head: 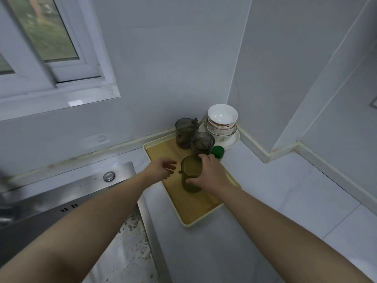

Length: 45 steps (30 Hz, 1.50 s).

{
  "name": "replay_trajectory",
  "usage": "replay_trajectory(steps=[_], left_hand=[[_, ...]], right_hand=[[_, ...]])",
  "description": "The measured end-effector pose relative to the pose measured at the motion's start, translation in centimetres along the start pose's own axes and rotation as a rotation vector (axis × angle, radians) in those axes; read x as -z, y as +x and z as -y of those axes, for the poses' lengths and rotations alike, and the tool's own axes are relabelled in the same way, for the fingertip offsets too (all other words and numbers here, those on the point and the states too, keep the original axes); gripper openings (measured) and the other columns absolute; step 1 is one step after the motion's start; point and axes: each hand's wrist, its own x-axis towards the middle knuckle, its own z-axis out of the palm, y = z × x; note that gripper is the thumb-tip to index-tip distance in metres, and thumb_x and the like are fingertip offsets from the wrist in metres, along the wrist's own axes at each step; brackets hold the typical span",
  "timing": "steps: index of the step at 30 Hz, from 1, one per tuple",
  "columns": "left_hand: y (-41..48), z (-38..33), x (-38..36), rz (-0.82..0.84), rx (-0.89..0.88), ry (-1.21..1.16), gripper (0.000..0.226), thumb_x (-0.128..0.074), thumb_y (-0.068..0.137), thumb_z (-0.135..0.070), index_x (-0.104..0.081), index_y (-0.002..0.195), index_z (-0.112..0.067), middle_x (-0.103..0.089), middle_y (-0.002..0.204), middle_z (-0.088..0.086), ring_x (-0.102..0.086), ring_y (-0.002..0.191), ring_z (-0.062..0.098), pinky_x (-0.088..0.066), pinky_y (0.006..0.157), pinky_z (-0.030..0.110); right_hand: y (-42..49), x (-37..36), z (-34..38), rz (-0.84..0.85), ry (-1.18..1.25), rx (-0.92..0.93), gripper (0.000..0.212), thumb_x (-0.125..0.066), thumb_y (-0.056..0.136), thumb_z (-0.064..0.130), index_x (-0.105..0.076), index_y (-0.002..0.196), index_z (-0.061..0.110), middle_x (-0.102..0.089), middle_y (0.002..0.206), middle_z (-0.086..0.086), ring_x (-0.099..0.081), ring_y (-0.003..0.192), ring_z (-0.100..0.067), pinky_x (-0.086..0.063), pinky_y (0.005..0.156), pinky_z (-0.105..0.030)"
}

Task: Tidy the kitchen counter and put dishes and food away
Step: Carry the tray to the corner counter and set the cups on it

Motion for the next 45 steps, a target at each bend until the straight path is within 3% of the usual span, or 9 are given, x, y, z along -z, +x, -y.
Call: replay_trajectory(steps=[4,8,10,14,21,27,35,39,45], left_hand=[[-0.2,0.4,0.4,0.074,-0.059,0.108,0.082,-0.075,0.075,-0.001,-0.035,0.143,-0.022,-0.046,0.141,0.005,-0.047,0.124,0.021,-0.047,0.095,0.031],[-0.4,-0.8,-1.0,0.076,-0.202,0.303,0.113,-0.086,0.064,-0.026,-0.013,0.15,-0.026,-0.025,0.153,0.0,-0.03,0.137,0.023,-0.035,0.11,0.038],[-0.5,-1.7,-2.0,0.068,-0.241,0.32,0.111,-0.085,0.066,-0.03,-0.013,0.15,-0.024,-0.028,0.151,0.001,-0.031,0.137,0.023,-0.034,0.11,0.035],[-0.3,-2.4,-2.8,-0.028,-0.237,0.24,0.089,-0.083,0.068,-0.031,-0.031,0.141,-0.021,-0.046,0.133,0.002,-0.046,0.122,0.022,-0.044,0.093,0.026],[0.4,-0.1,1.1,-0.237,-0.12,0.25,0.09,-0.083,0.066,-0.041,-0.034,0.138,-0.019,-0.052,0.125,0.001,-0.052,0.107,0.018,-0.049,0.08,0.025],[3.1,0.3,3.8,-0.494,0.005,0.042,0.081,-0.084,0.067,-0.033,-0.041,0.133,-0.016,-0.057,0.123,0.004,-0.057,0.109,0.024,-0.053,0.082,0.033],[7.2,-1.1,3.6,-0.603,0.086,-0.007,0.085,-0.085,0.063,-0.041,-0.038,0.13,-0.015,-0.052,0.124,0.006,-0.058,0.106,0.027,-0.055,0.082,0.036],[8.0,-1.6,3.2,-0.606,0.099,-0.033,0.09,-0.085,0.065,-0.036,-0.032,0.134,-0.012,-0.044,0.131,0.01,-0.053,0.115,0.031,-0.05,0.09,0.039],[9.1,-1.4,3.4,-0.526,0.032,-0.079,0.089,-0.086,0.065,-0.021,-0.033,0.135,-0.009,-0.048,0.129,0.013,-0.051,0.118,0.03,-0.045,0.098,0.04]], right_hand=[[0.1,-0.3,0.0,-0.021,0.079,0.049,0.084,-0.072,0.075,0.052,-0.033,0.142,0.018,-0.039,0.138,-0.001,-0.039,0.127,-0.019,-0.041,0.105,-0.037],[1.1,1.9,-1.6,-0.366,0.005,0.118,0.042,-0.052,0.094,0.028,-0.05,0.133,0.011,-0.047,0.132,-0.007,-0.045,0.121,-0.022,-0.042,0.1,-0.033],[2.3,3.1,-2.8,-0.358,-0.089,0.019,0.04,-0.05,0.094,0.019,-0.05,0.134,0.014,-0.046,0.137,-0.009,-0.044,0.123,-0.026,-0.042,0.101,-0.036],[3.8,3.9,-4.1,-0.047,-0.096,-0.065,0.039,-0.056,0.091,0.019,-0.049,0.13,0.018,-0.058,0.121,-0.008,-0.056,0.105,-0.024,-0.046,0.081,-0.027],[4.5,4.0,-2.9,-0.029,-0.073,-0.089,0.031,-0.068,0.078,0.026,-0.052,0.103,0.018,-0.059,0.091,-0.002,-0.056,0.077,-0.015,-0.052,0.064,-0.024],[5.4,2.7,0.3,0.024,-0.11,0.114,0.044,-0.071,0.075,0.036,-0.054,0.114,0.023,-0.059,0.101,0.001,-0.057,0.089,-0.016,-0.055,0.078,-0.032],[9.3,0.8,3.1,-0.081,-0.225,0.209,0.041,-0.068,0.079,0.042,-0.058,0.112,0.019,-0.062,0.107,-0.003,-0.053,0.098,-0.018,-0.046,0.081,-0.03],[10.5,0.8,3.9,-0.152,-0.256,0.236,0.041,-0.065,0.083,0.038,-0.059,0.114,0.013,-0.062,0.111,-0.005,-0.05,0.104,-0.021,-0.041,0.084,-0.03],[11.5,0.3,4.2,-0.224,-0.313,0.216,0.042,-0.059,0.087,0.04,-0.058,0.118,0.011,-0.062,0.116,-0.006,-0.05,0.108,-0.021,-0.04,0.09,-0.031]])
